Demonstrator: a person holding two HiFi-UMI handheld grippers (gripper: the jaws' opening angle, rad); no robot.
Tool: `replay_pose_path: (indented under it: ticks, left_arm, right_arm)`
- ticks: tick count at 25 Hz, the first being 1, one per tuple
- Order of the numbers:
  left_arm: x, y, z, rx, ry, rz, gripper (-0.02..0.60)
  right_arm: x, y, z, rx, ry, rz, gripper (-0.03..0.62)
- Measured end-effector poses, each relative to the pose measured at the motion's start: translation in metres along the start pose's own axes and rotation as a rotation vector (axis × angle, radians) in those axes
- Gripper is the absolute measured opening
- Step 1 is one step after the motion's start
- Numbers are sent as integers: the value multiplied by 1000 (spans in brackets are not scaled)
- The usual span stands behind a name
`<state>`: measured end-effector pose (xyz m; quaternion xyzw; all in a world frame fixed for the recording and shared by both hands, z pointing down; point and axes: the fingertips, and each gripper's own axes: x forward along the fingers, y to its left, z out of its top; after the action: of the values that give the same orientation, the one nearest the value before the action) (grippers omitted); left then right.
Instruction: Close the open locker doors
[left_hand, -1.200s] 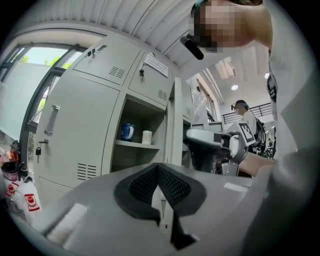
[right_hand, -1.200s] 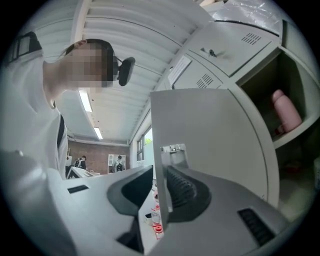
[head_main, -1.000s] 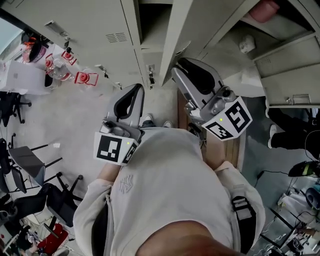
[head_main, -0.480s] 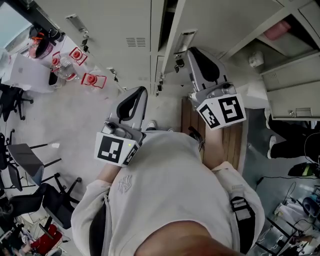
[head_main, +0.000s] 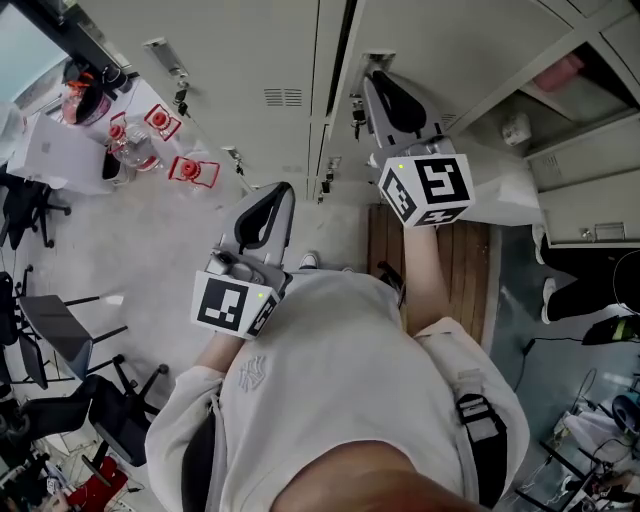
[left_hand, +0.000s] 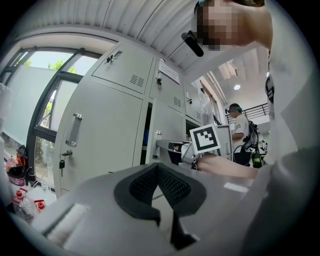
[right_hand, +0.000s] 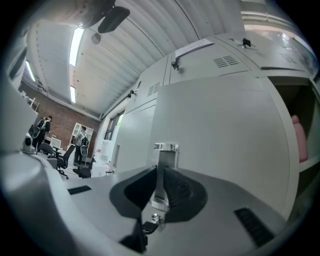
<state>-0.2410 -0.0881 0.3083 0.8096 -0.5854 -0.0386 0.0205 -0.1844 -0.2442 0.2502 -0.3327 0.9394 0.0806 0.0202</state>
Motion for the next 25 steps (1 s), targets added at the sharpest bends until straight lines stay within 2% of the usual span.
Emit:
replay_pose_path:
  ticks: [6,13,25]
  left_arm:
    - [-7,13,1,-2,-4,33,2]
    - [-12,22,1,-4,-7,53,2]
    - [-9,26,-1,-11,0,41,2]
  right_arm:
    - [27,-5,-2,17,11,5,23]
    - [48,-17,-4,-5,29,-39,23]
    - [51,-17,-4,-6,30,-55,23]
